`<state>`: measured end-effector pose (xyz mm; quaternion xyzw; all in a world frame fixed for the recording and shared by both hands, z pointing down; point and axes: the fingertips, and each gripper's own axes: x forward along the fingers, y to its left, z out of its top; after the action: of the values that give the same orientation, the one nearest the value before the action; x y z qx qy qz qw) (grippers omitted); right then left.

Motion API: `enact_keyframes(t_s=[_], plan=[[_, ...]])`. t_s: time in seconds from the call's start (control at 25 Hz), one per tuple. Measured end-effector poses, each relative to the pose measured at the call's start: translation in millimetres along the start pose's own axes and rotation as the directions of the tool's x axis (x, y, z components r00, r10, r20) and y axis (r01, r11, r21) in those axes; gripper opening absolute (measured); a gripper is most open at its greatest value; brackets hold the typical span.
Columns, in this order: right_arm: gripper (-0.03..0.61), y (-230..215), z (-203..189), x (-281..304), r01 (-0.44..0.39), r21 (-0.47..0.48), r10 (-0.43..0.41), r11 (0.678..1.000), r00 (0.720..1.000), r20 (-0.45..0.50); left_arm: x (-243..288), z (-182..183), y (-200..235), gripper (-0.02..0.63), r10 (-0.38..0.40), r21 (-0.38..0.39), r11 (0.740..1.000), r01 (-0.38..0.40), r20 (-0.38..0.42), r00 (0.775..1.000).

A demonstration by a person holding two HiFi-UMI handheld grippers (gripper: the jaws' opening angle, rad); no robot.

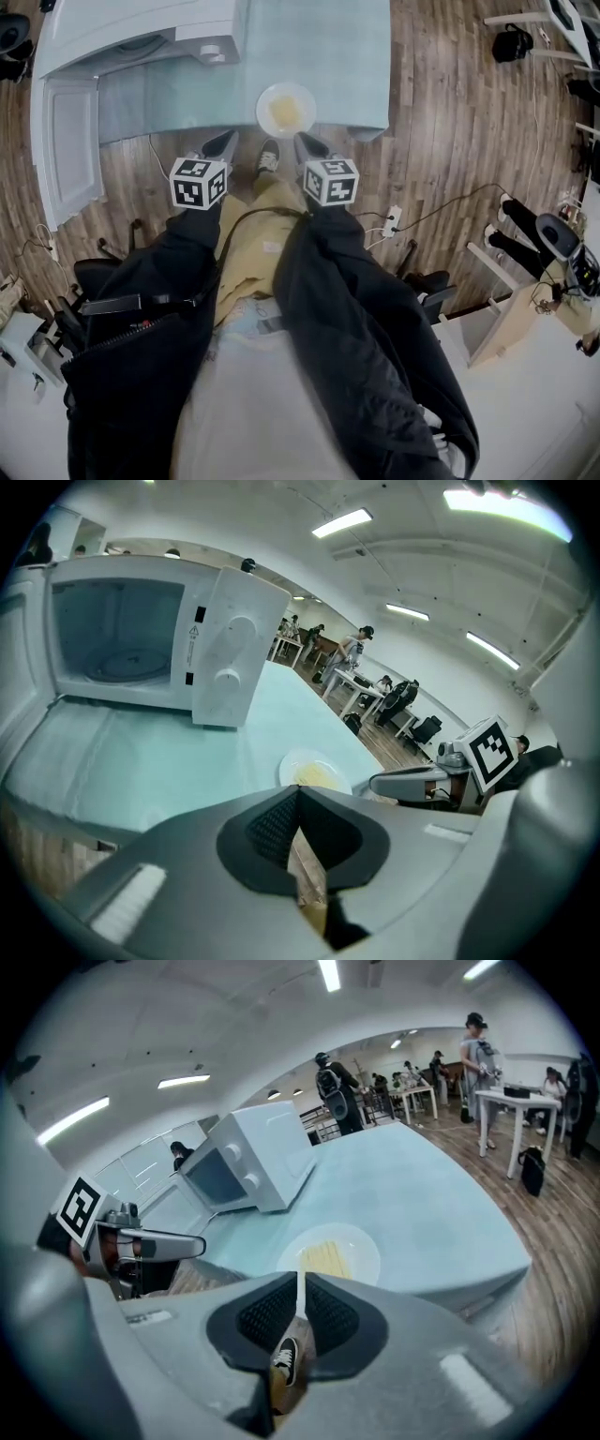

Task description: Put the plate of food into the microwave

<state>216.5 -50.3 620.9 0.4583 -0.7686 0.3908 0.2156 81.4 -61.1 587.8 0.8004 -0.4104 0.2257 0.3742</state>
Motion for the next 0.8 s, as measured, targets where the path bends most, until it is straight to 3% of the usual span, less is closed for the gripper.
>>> enact_keyframes(t_s=[0.2,0.36,0.56,0.8], plan=[[0.051,-12.9,-22.9,8.2,0.073,0.151,-0.069,0.986,0.997,-0.031,-0.5,-11.7,6.7,-0.002,-0.027,0.012,1.0,0.028,-0.039,0.999],[0.092,-23.4,-36.4,19.1,0.123,0.287,-0.115,0.95,0.992,-0.045,-8.1,-21.0,17.4,-0.002,-0.026,0.006,1.0,0.027,-0.065,0.998],[0.138,-41.5,-51.1,32.7,0.144,0.519,-0.147,0.843,0.989,-0.036,-20.7,-28.1,32.7,-0.002,-0.012,-0.029,1.0,0.01,-0.059,0.998],[0.141,-48.1,-52.3,45.5,0.01,0.724,-0.07,0.69,0.996,0.053,-35.0,-41.7,45.7,-0.002,0.013,-0.067,0.998,-0.017,-0.059,0.998]])
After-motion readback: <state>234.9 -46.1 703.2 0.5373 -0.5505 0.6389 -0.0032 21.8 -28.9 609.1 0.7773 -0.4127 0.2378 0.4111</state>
